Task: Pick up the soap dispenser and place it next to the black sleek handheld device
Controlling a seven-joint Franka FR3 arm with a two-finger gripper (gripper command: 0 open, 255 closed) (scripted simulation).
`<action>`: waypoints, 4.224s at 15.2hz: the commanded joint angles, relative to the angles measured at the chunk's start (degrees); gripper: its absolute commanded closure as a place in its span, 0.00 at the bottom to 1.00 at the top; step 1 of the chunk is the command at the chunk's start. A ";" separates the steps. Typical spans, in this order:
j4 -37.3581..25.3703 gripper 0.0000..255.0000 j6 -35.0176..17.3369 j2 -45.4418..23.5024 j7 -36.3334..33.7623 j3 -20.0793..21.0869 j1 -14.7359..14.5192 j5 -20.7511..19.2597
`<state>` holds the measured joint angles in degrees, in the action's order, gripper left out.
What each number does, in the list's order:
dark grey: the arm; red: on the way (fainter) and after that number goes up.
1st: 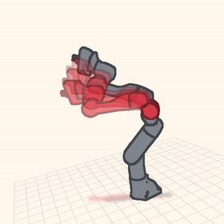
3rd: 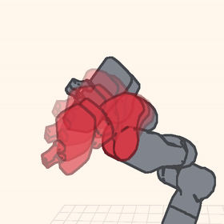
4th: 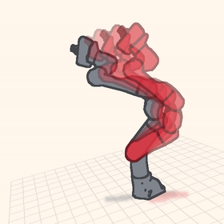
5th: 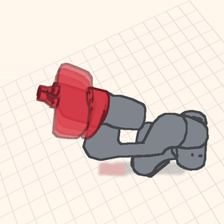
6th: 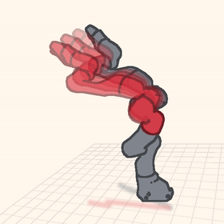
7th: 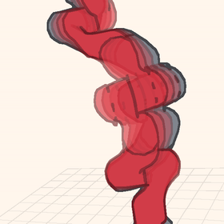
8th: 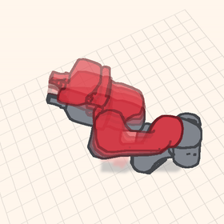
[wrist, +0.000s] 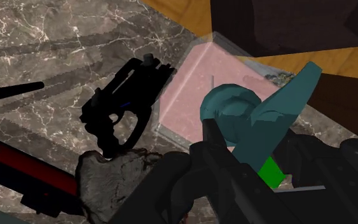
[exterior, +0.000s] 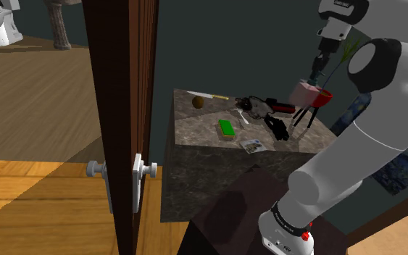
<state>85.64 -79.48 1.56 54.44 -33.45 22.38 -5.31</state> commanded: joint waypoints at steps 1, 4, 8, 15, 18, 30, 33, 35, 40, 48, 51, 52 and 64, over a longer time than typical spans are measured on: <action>-1.99 1.00 0.04 -1.97 3.71 -1.91 1.73 0.80; -6.26 1.00 0.41 -6.33 9.32 -4.69 4.87 3.10; -13.75 1.00 1.75 -13.59 16.92 -7.57 10.75 7.57; -24.34 1.00 3.58 -23.72 25.16 -8.86 20.76 14.15; -19.41 1.00 0.24 -21.98 24.62 -8.99 19.04 12.98; -4.67 1.00 -10.97 -17.94 22.88 -8.96 15.25 10.34; -1.76 1.00 -13.46 -17.47 22.59 -8.91 14.75 10.04; 0.05 1.00 -15.08 -17.25 22.43 -8.86 14.49 9.91; 4.18 1.00 -19.01 -17.03 22.15 -8.73 14.02 9.81; 9.81 1.00 -24.98 -17.54 22.07 -8.42 13.72 10.22; 11.64 1.00 -27.14 -17.98 22.14 -8.26 13.73 10.54; 12.22 1.00 -27.86 -18.16 22.18 -8.21 13.74 10.67; 16.54 1.00 -33.73 -20.17 22.75 -7.54 14.10 12.15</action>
<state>102.14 -113.12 -18.58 77.16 -41.00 36.46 6.82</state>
